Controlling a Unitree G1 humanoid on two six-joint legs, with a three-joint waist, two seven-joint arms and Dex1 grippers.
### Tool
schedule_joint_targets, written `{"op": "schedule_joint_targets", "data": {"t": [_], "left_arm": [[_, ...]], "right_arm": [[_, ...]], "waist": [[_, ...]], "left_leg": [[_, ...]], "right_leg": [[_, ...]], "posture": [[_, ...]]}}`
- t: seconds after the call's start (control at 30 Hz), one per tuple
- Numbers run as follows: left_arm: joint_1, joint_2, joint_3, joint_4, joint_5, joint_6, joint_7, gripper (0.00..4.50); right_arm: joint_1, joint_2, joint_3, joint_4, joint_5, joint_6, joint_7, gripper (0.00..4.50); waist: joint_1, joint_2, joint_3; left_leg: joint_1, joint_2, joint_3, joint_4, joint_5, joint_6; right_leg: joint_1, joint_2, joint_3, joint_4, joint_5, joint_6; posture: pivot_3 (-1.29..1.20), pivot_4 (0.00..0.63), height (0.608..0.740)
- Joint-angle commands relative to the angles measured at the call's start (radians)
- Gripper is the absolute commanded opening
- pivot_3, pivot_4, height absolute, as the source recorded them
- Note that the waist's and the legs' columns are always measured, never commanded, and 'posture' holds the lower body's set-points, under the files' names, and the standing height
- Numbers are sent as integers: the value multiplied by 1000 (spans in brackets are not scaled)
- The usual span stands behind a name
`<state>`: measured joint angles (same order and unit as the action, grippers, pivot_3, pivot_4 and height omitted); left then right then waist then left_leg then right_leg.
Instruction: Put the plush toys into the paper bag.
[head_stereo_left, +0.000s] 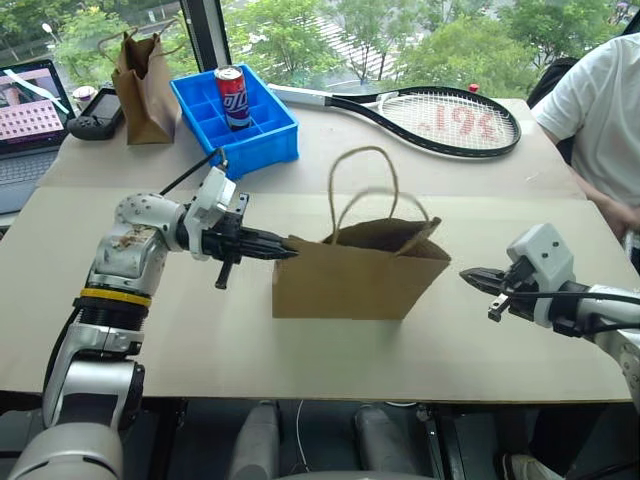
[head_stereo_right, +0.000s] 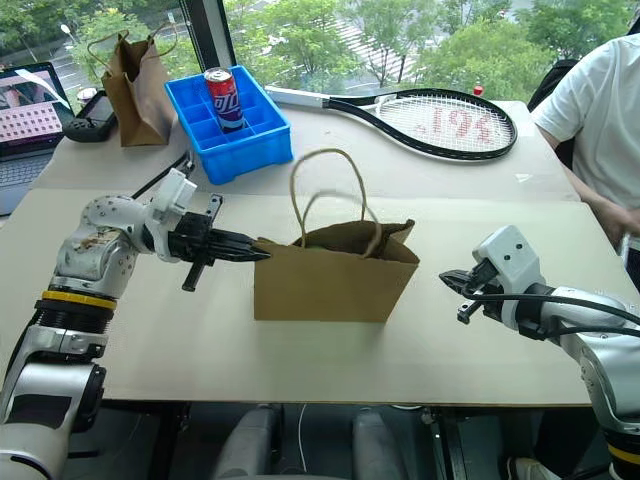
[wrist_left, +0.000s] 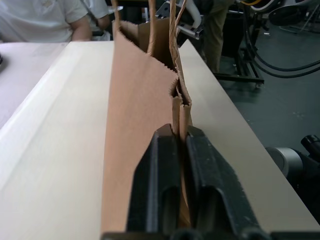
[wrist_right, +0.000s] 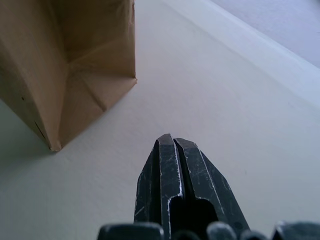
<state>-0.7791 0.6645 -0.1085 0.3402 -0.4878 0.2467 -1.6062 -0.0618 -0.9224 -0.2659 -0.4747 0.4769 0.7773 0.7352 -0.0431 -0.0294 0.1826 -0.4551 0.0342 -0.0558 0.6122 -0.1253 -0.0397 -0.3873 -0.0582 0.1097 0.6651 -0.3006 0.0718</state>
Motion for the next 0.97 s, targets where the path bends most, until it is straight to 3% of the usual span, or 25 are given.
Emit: {"op": "schedule_joint_targets", "data": {"t": [0.03, 0.2, 0.27, 0.4, 0.53, 0.67, 0.97], "left_arm": [[14, 35, 27, -55, -3, 38, -2, 1990], [138, 109, 129, -196, -70, 163, 84, 3980], [206, 147, 185, -250, -93, 208, 123, 4476], [335, 181, 328, -324, -106, 268, 286, 4476], [524, 203, 334, -427, 1, 207, 377, 4476], [678, 146, 362, -511, 43, 189, 524, 4476], [794, 58, 377, -614, 4, 173, 616, 4476]], "right_arm": [[-6, -15, -55, -10, 31, -1, 31, 0], [78, -13, -126, -12, 81, -69, 149, 0], [115, 1, -167, -8, 107, -95, 189, 0], [204, 48, -267, 8, 159, -135, 242, 0], [260, 115, -315, -18, 166, -210, 248, 0], [279, 197, -300, -31, 146, -288, 202, 0], [318, 227, -246, -54, 98, -365, 168, 0]], "waist": [[0, 0, 0], [-2, 0, 0], [-4, 0, 0], [0, 0, 0], [1, 0, 0], [1, 0, 0], [3, 0, -1]], "left_leg": [[0, 0, 0, 0, 0, 0], [0, 1, 0, -1, 0, 0], [0, 1, 0, -1, 0, 0], [1, 2, 0, 0, 0, 0], [4, 2, 1, 0, 0, 0], [7, 2, 3, -2, 0, 0], [8, 3, 6, -2, 1, -1]], "right_leg": [[0, 0, 0, 0, 0, 0], [0, 0, 0, 0, 0, 0], [0, 0, 0, 0, 0, 0], [1, 0, -1, 1, 0, 0], [3, 0, 0, 0, 0, 0], [5, 0, 1, 0, 0, -1], [5, -1, 2, 0, 0, -1]], "posture": [[0, 150, 740], [0, 150, 740], [0, 150, 740], [0, 150, 740], [0, 150, 740], [0, 150, 740], [0, 150, 740]]}}
